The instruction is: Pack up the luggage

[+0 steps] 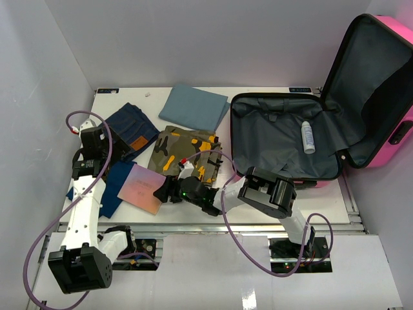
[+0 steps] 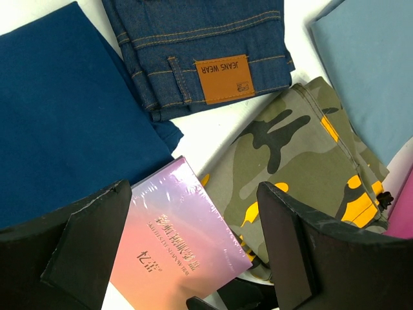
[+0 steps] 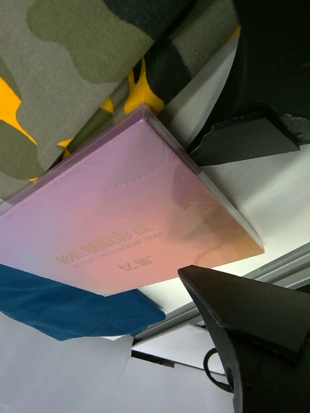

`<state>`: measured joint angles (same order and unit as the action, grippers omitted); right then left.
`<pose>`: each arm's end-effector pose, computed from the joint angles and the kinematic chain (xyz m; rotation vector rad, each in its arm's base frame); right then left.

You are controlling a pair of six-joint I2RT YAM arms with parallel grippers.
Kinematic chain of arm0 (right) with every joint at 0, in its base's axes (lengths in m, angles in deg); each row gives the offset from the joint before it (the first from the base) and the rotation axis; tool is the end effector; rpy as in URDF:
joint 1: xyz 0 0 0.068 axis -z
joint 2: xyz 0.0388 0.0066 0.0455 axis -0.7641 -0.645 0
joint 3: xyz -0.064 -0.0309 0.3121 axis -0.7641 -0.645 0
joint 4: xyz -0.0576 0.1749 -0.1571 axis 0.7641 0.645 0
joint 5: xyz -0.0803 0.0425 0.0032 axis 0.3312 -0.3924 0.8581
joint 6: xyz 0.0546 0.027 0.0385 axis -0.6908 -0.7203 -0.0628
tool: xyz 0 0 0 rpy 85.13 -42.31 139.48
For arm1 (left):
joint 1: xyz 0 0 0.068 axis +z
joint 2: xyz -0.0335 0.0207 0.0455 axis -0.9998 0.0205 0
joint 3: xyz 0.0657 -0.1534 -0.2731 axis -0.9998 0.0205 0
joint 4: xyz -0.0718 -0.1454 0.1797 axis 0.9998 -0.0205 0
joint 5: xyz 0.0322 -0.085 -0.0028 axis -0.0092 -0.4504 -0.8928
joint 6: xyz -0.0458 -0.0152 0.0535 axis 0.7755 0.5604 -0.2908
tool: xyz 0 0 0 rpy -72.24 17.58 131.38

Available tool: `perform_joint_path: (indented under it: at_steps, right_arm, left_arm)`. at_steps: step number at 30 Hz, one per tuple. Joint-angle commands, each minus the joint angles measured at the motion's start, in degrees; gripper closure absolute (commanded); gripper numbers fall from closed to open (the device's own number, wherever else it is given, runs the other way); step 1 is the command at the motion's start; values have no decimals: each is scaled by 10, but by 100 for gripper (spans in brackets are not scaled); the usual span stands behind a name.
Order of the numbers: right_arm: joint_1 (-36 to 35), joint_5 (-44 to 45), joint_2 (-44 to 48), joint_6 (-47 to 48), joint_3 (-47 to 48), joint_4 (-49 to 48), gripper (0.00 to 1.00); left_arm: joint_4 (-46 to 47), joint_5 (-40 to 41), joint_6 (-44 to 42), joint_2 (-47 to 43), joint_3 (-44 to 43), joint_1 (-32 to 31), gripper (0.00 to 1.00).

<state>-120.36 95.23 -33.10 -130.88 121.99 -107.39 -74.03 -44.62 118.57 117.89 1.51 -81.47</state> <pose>0.1644 0.4269 0.1774 -0.1499 2.0261 1.2720 0.1781 0.0283 0.3292 -0.7958 2.1279 -0.1175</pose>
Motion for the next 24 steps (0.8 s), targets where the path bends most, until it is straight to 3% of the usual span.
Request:
perform_joint_path:
  at_steps: [1, 7, 13, 16, 22, 24]
  right_arm:
    - [-5, 41, -27, -31, 4, 3, 32]
    - [-4, 67, -32, -44, -10, -24, 37]
    - [-3, 70, -54, -39, -38, -131, 50]
    - [-3, 71, -61, -29, -62, -188, 60]
    - [-3, 88, -43, 8, -120, -290, 91]
    - [-3, 91, -32, 20, -138, -319, 92]
  left_arm:
    - [10, 3, -3, -25, 2, 2, 10]
    - [14, -2, -2, -27, 5, 2, 10]
    - [21, -14, 1, -44, 13, 2, 10]
    - [23, -19, 1, -49, 13, 2, 10]
    - [28, -30, -2, -55, 17, 2, 10]
    - [30, -31, -3, -56, 18, 2, 10]
